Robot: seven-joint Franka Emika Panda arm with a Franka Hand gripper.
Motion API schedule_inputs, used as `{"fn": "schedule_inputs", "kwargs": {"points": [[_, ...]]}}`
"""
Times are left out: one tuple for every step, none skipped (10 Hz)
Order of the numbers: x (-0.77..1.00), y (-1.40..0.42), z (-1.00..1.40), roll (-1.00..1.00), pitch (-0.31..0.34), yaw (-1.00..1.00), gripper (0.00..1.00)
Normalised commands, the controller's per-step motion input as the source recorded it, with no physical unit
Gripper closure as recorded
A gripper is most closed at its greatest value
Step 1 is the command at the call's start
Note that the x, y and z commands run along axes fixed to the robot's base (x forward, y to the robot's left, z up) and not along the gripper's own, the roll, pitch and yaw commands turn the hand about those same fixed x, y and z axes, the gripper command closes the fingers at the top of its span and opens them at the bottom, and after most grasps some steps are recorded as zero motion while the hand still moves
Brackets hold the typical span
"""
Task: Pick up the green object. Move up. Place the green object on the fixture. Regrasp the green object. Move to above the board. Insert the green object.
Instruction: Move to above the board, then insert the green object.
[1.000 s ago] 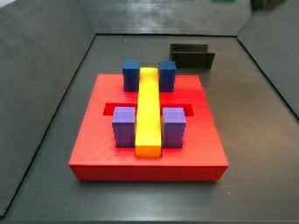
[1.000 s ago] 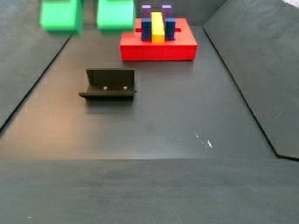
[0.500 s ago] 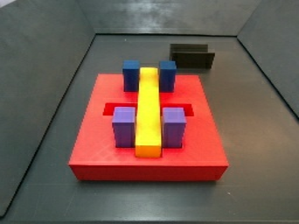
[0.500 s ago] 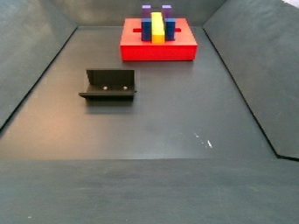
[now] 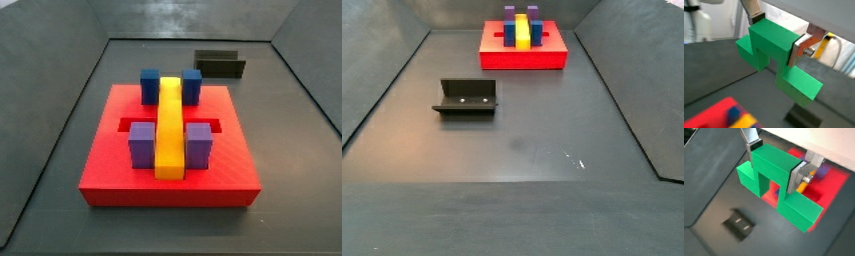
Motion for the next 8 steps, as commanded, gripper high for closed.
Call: {"fn": "schedule_inputs", "kwargs": {"points": [[-0.29, -0.28, 0.04, -1.00, -0.001, 0.17, 1.00], [-0.13, -0.10, 0.00, -1.00, -0.002, 0.15, 1.00], [-0.10, -0.07, 0.03, -1.00, -0.029, 0.14, 1.00], [-0.09, -0.02, 0.01, -1.00, -0.065, 0.13, 1.00], [-0.08, 0.02, 0.00, -0.77, -0.079, 0.08, 1.00], [-0.07, 0.02, 0.01, -0.47, -0.081, 0.04, 1.00], [-0.06, 0.01, 0.00, -0.29, -0.067, 0.02, 1.00], [0.00, 0.03, -0.05, -0.08, 0.036, 0.00, 1.00]]}}
